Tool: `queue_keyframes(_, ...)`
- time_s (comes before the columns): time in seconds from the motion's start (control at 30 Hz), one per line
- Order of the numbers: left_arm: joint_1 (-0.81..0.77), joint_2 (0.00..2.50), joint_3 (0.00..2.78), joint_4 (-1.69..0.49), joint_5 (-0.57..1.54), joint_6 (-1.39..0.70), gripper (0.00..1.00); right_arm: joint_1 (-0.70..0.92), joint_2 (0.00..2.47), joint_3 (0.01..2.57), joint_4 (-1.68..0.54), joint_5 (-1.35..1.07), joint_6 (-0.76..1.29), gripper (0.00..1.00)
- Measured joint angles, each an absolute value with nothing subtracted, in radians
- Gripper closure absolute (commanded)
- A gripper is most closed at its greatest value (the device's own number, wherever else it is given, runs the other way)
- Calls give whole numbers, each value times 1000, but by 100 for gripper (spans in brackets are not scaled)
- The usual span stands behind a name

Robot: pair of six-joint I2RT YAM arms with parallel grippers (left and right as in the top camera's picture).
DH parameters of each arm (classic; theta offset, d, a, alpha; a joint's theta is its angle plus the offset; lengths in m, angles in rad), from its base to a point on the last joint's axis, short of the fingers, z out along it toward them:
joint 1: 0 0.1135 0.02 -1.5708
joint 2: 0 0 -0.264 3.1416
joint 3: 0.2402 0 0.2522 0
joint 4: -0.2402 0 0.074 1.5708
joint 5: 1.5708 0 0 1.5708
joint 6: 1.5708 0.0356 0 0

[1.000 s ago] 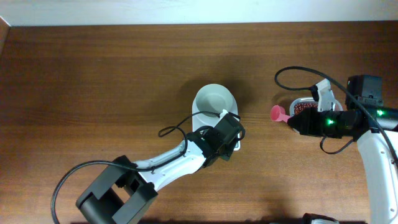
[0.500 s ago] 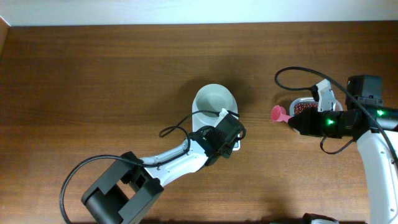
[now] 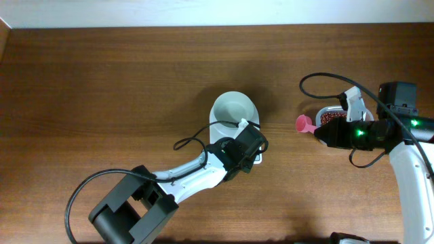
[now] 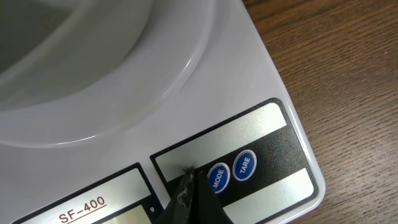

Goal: Scoop item into bowl and weigh 50g on scale

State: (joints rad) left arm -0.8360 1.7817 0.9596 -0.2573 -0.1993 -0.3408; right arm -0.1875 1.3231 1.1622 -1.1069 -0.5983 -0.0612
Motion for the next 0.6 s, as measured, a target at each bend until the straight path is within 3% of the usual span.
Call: queue_keyframes(0.6,-840,1782,960,-268,-221,-364,100,-187,1323,1162,-1107,-598,-61,96)
